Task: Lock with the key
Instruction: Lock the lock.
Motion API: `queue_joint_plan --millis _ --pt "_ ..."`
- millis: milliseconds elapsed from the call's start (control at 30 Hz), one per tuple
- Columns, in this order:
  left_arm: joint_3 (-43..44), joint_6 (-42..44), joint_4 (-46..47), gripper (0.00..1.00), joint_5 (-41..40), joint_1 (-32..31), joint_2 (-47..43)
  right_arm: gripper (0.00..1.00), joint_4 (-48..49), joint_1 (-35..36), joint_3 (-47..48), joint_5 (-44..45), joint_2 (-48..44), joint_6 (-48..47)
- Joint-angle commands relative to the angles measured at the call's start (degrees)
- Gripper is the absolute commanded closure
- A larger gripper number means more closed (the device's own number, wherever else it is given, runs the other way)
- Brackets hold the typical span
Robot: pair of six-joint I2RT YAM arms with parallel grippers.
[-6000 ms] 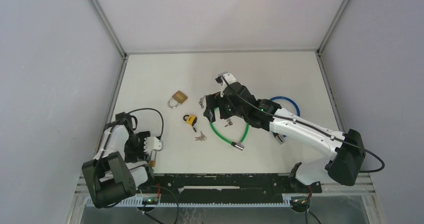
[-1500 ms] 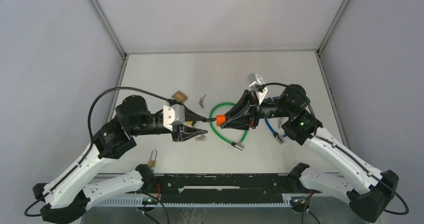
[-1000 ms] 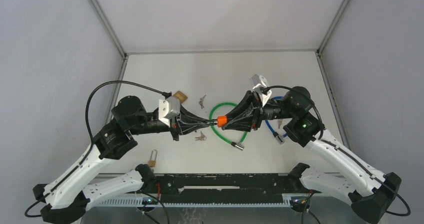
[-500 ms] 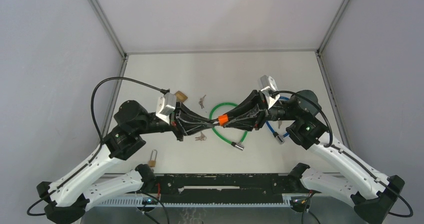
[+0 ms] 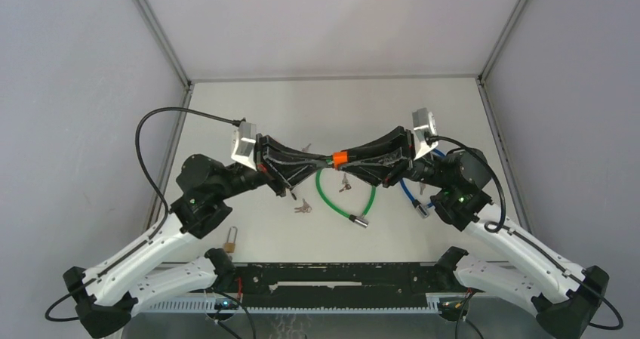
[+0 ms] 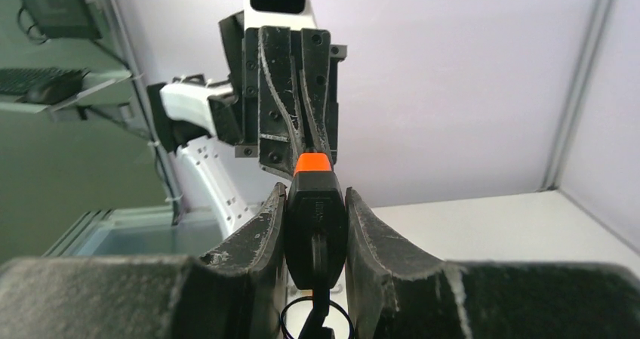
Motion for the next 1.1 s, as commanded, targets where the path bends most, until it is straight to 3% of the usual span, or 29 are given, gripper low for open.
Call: queue_joint_plan --millis 0,167,367,467,533,667,867,1067 --pt "0.53 -2.51 6.88 1.0 1.22 -5.05 6.67 1.0 -1.29 1.84 -4.27 8.11 5.49 -0.71" --pt "1.68 2.15 0.78 1.0 1.94 -7.25 9.61 1.0 3.09 0.33 -4.37 8.73 7.06 1.17" --pt "5.71 10.44 -12.78 1.0 12.35 -7.12 12.35 1.0 4.63 -2.97 -2.17 4.79 4.75 2.24" --pt "7.26 9.84 -9.76 1.0 15.97 -7.08 13.75 1.0 2.18 -2.99 -0.51 2.9 5.47 0.29" --pt "8.26 5.59 -2.51 1.0 17.4 -7.07 14.06 1.0 0.59 -3.43 -1.48 3.17 5.53 -0.9" --pt "11.32 -2.1 7.49 1.0 14.22 -6.95 14.03 1.0 3.22 -6.16 -7.32 3.22 4.28 1.78" --pt "14.9 -3.43 7.2 1.0 4.6 -3.17 12.58 1.0 3.59 -6.71 -11.77 3.21 0.98 2.13" --pt "19.93 -3.67 5.66 1.0 8.25 -1.12 13.08 1.0 10.29 -6.73 -16.09 2.87 2.39 5.6"
